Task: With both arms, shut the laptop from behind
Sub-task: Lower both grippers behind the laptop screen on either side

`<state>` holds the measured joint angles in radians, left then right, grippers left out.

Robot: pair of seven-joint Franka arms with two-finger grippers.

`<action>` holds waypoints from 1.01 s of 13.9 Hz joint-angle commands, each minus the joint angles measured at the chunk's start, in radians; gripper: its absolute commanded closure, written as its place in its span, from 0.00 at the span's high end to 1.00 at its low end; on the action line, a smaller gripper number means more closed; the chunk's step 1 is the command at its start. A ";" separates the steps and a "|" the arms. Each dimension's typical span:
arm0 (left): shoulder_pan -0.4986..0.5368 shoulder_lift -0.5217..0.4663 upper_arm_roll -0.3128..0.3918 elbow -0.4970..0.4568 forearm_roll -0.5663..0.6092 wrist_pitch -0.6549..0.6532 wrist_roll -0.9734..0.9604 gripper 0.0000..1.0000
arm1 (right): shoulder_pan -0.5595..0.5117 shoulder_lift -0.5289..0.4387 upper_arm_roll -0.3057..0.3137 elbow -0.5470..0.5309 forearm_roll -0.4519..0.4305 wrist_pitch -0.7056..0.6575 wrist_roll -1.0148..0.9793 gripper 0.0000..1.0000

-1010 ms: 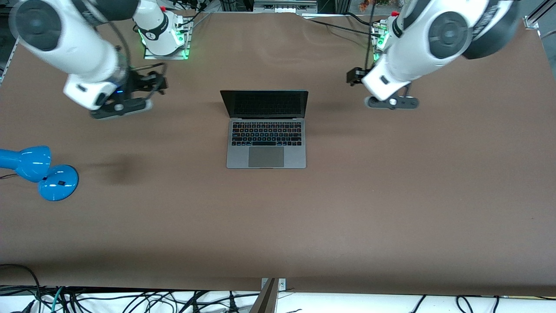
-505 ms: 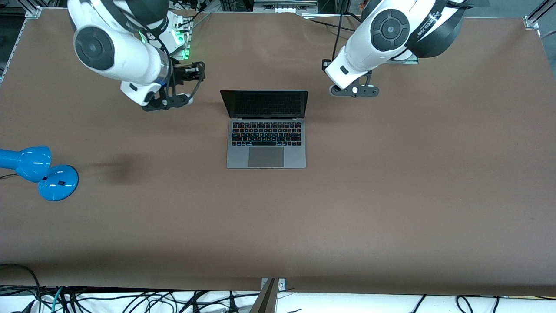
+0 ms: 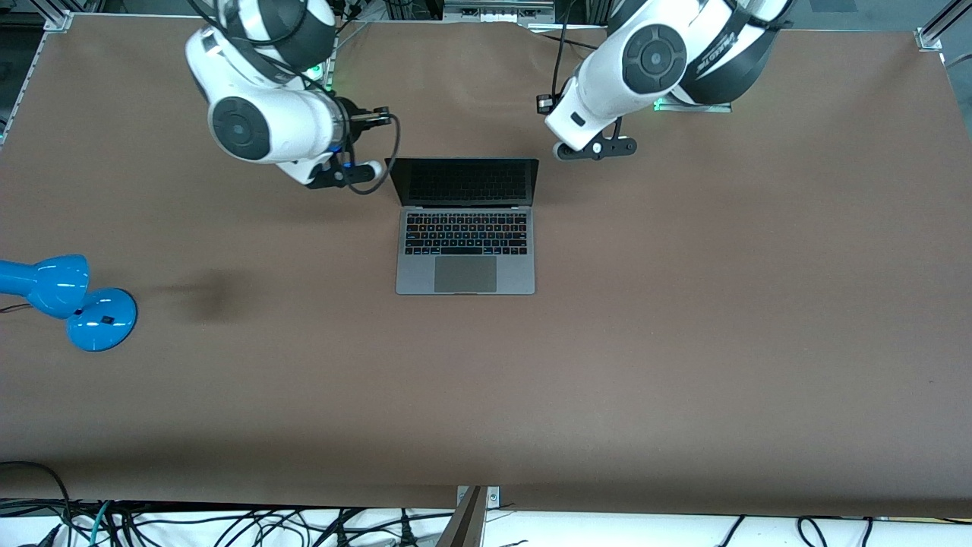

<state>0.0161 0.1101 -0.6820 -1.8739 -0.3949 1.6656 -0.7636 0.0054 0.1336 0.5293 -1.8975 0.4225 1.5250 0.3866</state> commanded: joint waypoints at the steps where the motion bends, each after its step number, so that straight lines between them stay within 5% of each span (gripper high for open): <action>1: -0.036 0.068 -0.008 0.002 -0.021 0.064 -0.083 0.00 | -0.007 0.035 0.029 -0.012 0.030 0.003 0.037 0.04; 14: -0.093 0.281 0.007 0.004 0.102 0.249 -0.230 0.00 | 0.021 0.150 0.032 -0.071 0.025 0.167 0.023 0.00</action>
<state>-0.0789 0.3555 -0.6663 -1.8851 -0.3390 1.8931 -0.9646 0.0293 0.2932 0.5575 -1.9392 0.4309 1.6465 0.4141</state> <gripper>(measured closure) 0.991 0.991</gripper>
